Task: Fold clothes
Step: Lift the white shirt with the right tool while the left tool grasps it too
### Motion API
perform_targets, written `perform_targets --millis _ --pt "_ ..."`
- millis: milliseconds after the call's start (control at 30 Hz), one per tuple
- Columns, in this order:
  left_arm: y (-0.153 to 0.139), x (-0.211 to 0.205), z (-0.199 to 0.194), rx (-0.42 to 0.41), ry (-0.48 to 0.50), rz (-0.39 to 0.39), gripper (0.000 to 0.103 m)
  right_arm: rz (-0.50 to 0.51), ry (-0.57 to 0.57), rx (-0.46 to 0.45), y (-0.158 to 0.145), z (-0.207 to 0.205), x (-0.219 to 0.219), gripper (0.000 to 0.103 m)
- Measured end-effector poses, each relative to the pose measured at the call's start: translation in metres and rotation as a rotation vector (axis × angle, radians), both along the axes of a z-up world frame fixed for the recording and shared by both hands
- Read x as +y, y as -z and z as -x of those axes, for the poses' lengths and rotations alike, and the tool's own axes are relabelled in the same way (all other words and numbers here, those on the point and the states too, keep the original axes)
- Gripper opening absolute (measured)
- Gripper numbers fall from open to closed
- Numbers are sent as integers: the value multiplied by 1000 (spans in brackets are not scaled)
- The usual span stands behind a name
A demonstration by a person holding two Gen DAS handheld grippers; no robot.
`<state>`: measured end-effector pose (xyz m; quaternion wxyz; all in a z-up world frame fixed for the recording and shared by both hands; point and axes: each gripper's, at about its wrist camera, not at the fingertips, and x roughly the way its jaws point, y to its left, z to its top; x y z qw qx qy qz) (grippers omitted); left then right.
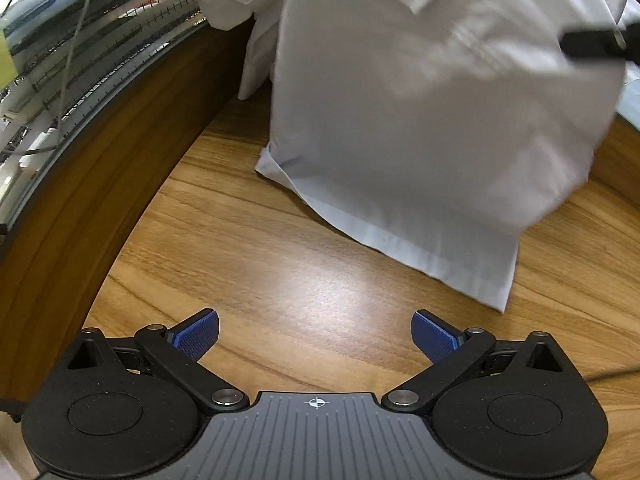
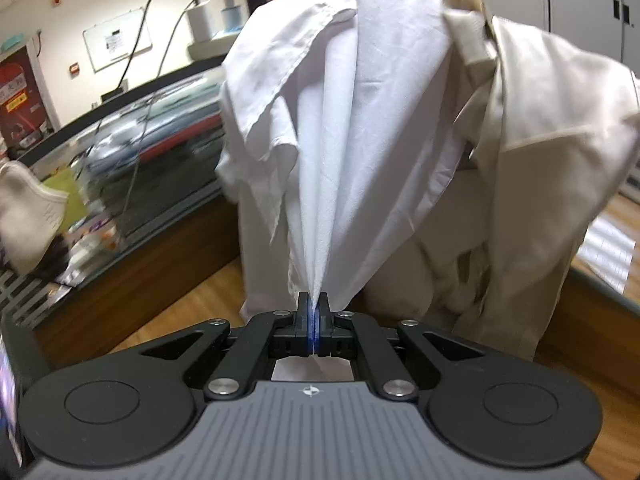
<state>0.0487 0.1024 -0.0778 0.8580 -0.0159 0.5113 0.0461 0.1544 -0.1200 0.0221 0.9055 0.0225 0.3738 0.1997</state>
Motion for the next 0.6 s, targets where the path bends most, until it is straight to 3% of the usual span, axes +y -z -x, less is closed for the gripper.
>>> perform_targets --millis 267,600 --pt "-6 -1 8 -16 16 -2 102 1 -14 111 28 55 -10 1" --pt "-8 -4 10 -28 46 23 102 40 75 202 58 91 -39 0"
